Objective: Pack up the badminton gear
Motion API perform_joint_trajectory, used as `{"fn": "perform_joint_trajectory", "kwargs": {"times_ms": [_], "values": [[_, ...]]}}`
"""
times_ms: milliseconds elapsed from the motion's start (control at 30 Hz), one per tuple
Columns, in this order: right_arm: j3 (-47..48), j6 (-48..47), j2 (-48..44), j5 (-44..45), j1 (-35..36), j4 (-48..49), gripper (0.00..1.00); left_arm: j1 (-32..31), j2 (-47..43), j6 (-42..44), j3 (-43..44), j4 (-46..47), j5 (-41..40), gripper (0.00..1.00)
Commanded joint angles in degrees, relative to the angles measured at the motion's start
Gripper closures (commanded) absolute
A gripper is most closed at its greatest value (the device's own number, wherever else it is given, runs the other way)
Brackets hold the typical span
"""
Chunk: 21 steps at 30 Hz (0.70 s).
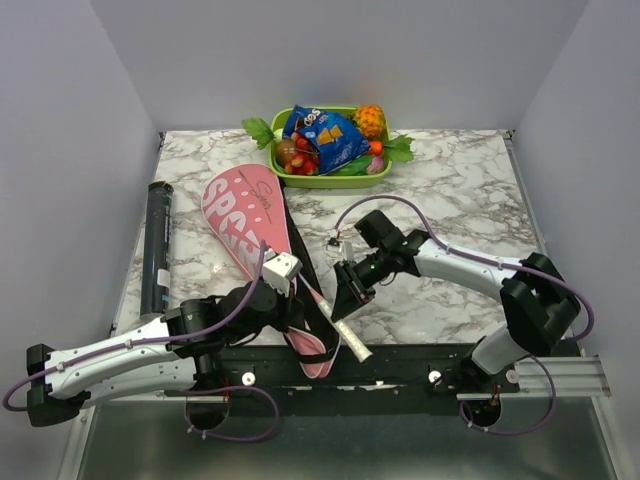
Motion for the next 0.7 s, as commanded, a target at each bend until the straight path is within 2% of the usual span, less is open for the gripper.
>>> {"fn": "perform_joint_trajectory", "kwargs": {"times_ms": [0, 133, 267, 467, 667], "values": [[2.01, 3.33, 1.79, -2.91, 0.79, 5.27, 0.75, -0.45, -0.8, 0.36, 0.38, 4.13, -0.77, 1.0], [5.7, 5.17, 4.6, -2.57, 0.79, 6.5, 0.88, -0.53, -0.28, 0.54, 0.47, 4.31, 0.11, 1.0], [10.44, 7.54, 7.41, -0.37, 0.88, 7.73, 0.94, -0.88, 1.04, 1.06, 0.82, 4.92, 0.99, 1.0], [15.81, 13.35, 11.2, 1.12, 0.88, 10.55, 0.98, -2.55, 3.41, 1.07, 1.79, 5.8, 0.2, 1.0], [18.62, 13.79, 13.84, 3.06, 1.14, 10.11, 0.99, -4.05, 4.3, 0.45, 1.7, 7.47, -0.77, 1.0]]}}
